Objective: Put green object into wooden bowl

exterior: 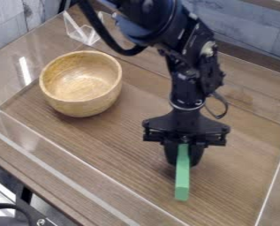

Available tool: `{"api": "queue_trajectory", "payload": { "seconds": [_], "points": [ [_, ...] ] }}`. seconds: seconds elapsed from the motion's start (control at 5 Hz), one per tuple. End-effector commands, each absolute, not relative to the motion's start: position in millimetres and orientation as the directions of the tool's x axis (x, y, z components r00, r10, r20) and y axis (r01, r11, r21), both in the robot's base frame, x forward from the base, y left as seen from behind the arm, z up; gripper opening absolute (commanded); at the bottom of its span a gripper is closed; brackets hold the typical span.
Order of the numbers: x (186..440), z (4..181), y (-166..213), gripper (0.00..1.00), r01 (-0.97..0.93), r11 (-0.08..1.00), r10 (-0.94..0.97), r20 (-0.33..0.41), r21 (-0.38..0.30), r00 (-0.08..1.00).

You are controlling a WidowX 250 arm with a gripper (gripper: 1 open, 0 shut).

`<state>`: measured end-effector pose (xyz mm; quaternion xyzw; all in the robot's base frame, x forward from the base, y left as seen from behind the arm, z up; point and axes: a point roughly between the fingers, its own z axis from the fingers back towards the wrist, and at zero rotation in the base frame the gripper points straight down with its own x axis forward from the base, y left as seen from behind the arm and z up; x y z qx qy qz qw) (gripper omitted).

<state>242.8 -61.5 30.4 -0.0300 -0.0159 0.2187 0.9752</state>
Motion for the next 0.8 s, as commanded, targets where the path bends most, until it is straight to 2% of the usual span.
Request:
{"api": "queue_trajectory", "payload": {
  "seconds": [0.0,0.4,0.6],
  "points": [
    [254.3,56.1,-67.1,0.00,-0.403,0.908,0.412,0.069,-0.113,0.908],
    [255.0,98.5,-72.1,0.00,-0.324,0.939,0.333,0.066,-0.117,0.941],
    [256.1,114.2,-60.7,0.00,-0.232,0.965,0.242,0.070,-0.122,0.968]
  ]
}}
